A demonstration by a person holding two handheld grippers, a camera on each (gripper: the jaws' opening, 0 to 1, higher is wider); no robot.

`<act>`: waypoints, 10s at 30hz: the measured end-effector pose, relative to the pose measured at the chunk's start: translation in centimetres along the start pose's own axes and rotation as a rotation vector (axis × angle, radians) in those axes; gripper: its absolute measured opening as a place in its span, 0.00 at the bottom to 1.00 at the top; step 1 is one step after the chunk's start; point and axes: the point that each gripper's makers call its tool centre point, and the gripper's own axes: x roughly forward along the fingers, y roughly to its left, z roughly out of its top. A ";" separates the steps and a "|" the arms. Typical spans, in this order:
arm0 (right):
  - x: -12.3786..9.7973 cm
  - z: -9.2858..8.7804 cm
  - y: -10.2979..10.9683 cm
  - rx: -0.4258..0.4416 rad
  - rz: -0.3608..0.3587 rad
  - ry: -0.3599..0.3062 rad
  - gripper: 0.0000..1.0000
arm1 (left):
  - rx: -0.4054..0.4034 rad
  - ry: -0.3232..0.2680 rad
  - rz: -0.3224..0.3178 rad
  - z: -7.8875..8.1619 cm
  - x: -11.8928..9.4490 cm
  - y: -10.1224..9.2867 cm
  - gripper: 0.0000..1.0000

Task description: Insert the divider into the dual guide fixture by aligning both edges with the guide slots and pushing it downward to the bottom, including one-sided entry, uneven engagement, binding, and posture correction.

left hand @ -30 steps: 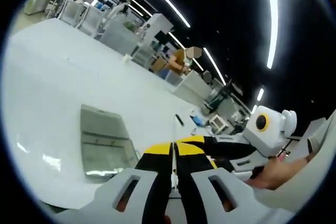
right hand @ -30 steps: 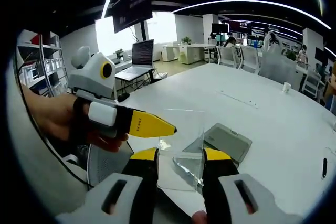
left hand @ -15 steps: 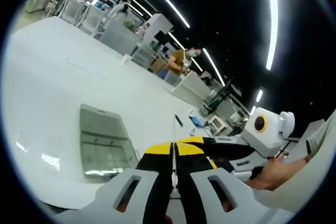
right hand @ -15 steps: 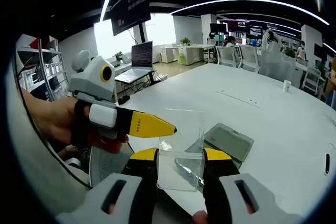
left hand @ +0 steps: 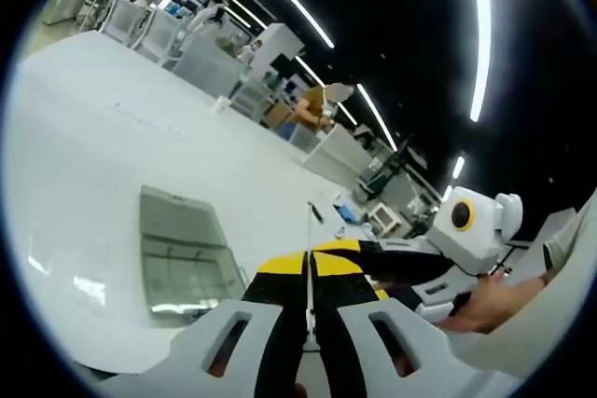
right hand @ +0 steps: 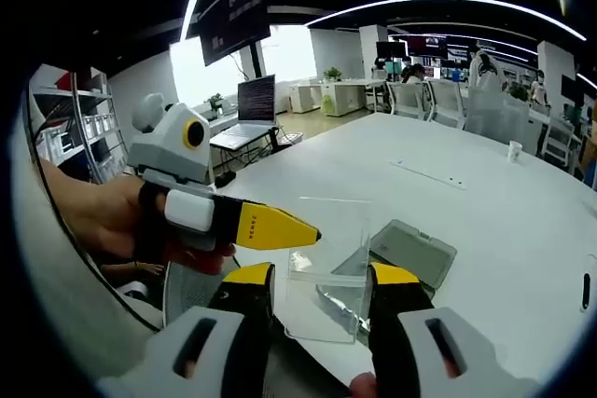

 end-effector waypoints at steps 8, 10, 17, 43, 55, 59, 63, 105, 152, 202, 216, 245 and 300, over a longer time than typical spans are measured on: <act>-0.4 -0.2 -0.6 0.000 0.039 0.010 0.38 | -0.002 0.008 -0.044 0.1 -0.1 -0.3 0.00; -0.5 -0.3 -0.4 0.000 0.060 0.021 0.38 | -0.005 0.011 -0.054 0.2 -0.2 -0.3 0.00; -0.9 -0.4 -0.3 0.020 0.134 0.024 0.38 | 0.011 0.019 -0.080 0.4 -0.3 -0.4 0.00; -3.4 0.7 -0.5 0.058 0.435 0.035 0.31 | 0.034 0.043 -0.235 1.0 -1.0 -2.7 0.00; -4.5 1.1 -0.1 0.070 0.528 0.031 0.29 | 0.085 0.058 -0.321 1.9 -1.1 -4.7 0.00; -4.8 1.3 0.0 0.081 0.555 0.026 0.29 | 0.096 0.063 -0.354 2.2 -1.2 -5.4 0.00; -5.1 1.5 0.1 0.081 0.581 0.027 0.29 | 0.107 0.070 -0.377 2.3 -1.3 -5.9 0.00; -6.8 3.1 2.9 0.176 0.811 -0.007 0.15 | 0.132 0.091 -0.467 1.7 -1.5 -8.0 0.00; -6.6 2.9 3.7 0.210 0.846 -0.012 0.04 | 0.121 0.066 -0.490 1.8 -1.8 -8.4 0.00; -3.7 1.1 1.8 0.291 0.658 0.133 0.01 | 0.260 0.049 -0.205 1.3 -2.7 -1.8 0.21; -0.3 -2.0 -2.9 0.356 0.410 0.260 0.01 | 0.374 0.088 -0.089 -0.2 -3.4 1.0 0.22; 2.6 -5.6 -8.5 0.432 0.116 0.412 0.01 | 0.551 0.151 0.058 -2.5 -4.8 3.9 0.27; 7.7 -10.6 -9.8 0.514 -0.198 0.690 0.00 | 0.592 0.136 0.096 -1.3 -5.8 5.6 0.26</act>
